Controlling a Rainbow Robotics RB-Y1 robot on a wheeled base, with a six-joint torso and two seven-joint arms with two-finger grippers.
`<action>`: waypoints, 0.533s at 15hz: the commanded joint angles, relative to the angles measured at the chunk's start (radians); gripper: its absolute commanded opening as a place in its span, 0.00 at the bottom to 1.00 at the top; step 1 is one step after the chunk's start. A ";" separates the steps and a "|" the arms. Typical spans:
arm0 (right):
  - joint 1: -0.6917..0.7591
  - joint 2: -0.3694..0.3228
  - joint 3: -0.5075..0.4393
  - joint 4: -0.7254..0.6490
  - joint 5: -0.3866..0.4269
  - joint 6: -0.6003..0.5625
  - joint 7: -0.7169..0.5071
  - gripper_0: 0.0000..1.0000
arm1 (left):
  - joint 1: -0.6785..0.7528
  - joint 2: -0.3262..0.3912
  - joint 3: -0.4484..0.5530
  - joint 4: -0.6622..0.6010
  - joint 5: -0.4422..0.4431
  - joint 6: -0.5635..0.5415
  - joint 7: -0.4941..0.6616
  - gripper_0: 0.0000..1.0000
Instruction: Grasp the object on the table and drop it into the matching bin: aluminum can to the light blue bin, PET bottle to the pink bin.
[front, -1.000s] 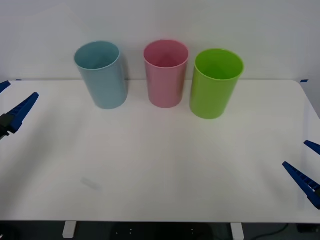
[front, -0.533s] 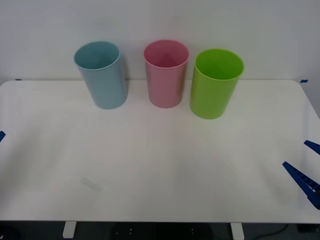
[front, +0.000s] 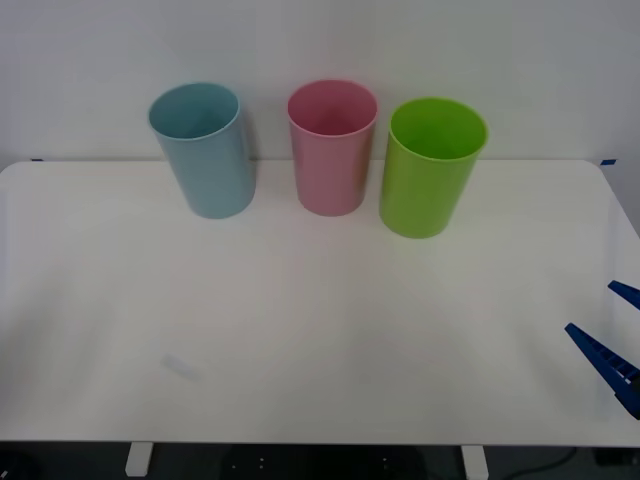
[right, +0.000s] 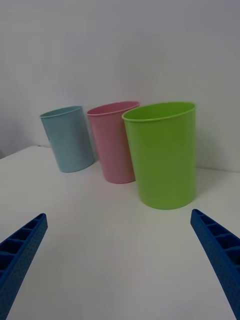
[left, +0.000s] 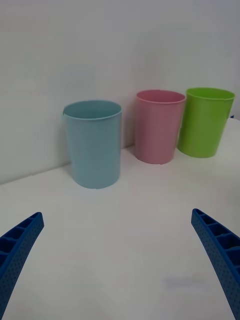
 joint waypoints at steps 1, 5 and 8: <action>0.000 0.000 0.000 0.000 0.000 0.000 0.000 1.00 | -0.008 -0.037 -0.010 0.000 -0.001 0.001 -0.007 1.00; 0.000 0.000 0.000 0.000 0.000 0.000 0.000 1.00 | -0.035 -0.074 -0.037 0.000 -0.026 0.001 -0.013 1.00; 0.000 0.000 0.000 0.000 0.000 0.000 0.000 1.00 | -0.039 -0.078 -0.053 0.000 -0.027 0.000 -0.010 1.00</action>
